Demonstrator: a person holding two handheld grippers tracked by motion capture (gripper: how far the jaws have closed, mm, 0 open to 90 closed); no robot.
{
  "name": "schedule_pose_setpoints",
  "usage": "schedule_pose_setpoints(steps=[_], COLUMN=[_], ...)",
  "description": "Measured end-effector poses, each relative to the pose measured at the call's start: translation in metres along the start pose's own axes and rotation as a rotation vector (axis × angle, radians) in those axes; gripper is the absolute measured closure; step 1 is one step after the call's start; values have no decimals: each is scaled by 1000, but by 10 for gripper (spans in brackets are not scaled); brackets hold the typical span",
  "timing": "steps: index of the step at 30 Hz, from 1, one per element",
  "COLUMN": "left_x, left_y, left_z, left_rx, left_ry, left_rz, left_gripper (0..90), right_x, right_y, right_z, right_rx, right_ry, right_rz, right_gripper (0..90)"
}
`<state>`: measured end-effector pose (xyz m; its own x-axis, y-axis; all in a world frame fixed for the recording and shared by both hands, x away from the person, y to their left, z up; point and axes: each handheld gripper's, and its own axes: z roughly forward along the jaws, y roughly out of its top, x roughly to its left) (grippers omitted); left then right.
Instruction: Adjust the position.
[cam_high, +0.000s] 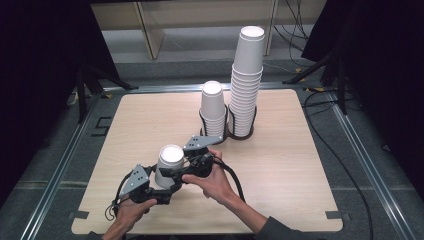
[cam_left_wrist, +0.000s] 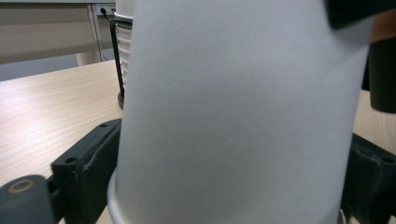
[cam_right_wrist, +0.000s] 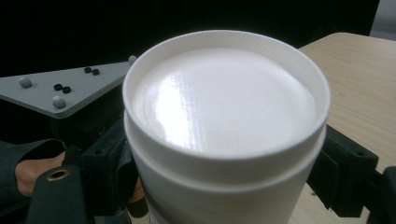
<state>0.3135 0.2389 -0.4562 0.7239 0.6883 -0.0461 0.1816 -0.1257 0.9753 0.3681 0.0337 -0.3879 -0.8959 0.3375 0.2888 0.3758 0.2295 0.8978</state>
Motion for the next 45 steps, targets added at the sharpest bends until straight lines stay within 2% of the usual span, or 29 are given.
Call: schedule_pose_setpoints(steps=[1,2,3,4,9,10,11,13,14,16,18,19,20,21,22,25,28,29,30,40,45], left_x=[0,0,0,0,-1,-2,-3,-3,-3,-4,-5,-6,-6,-7,-7,-8,-8,-9,-9,-13,-13], left_y=[1,0,1,1,1,2,2,2,2,1,0,0,0,-1,-1,-1,0,0,0,-1,-1], left_z=[0,1,0,0,2,0,0,2,2,3,4,5,5,7,6,6,6,6,6,7,7], left_rx=[5,-1,9,16,19,43,55,61,91,94,124,154,154,148,171,193,201,199,197,232,235], left_ry=[1,-1,0,3,-6,6,5,-7,-4,-11,-15,-19,-19,-25,-18,-20,-22,-24,-23,-38,-48], left_rz=[13,12,15,35,68,83,87,101,115,111,126,139,139,134,149,162,170,167,165,223,220], left_gripper=[100,105,110,117,125,127,130,131,133,133,135,135,135,136,136,137,137,137,138,139,139], right_x=[0,0,-2,-2,-3,-4,-4,-4,-4,-5,-6,-7,-7,-8,-8,-8,-8,-8,-9,-12,-14], right_y=[1,1,2,4,10,13,17,20,23,23,24,24,24,23,23,21,21,20,19,14,12], right_z=[-2,-1,-1,-3,-10,-13,-18,-21,-27,-28,-33,-34,-34,-35,-35,-34,-32,-32,-31,-25,-24], right_rx=[16,8,13,34,40,39,53,64,96,103,144,158,158,181,181,220,234,245,255,303,329], right_ry=[-13,5,5,7,34,25,42,42,47,46,44,42,42,35,35,29,30,31,34,59,66], right_rz=[-1,-1,-21,-20,-26,-47,-54,-61,-67,-76,-94,-97,-97,-108,-108,-134,-136,-124,-136,-119,-111], right_gripper=[192,189,187,176,159,159,157,157,157,157,159,160,160,161,161,162,160,160,159,167,194])
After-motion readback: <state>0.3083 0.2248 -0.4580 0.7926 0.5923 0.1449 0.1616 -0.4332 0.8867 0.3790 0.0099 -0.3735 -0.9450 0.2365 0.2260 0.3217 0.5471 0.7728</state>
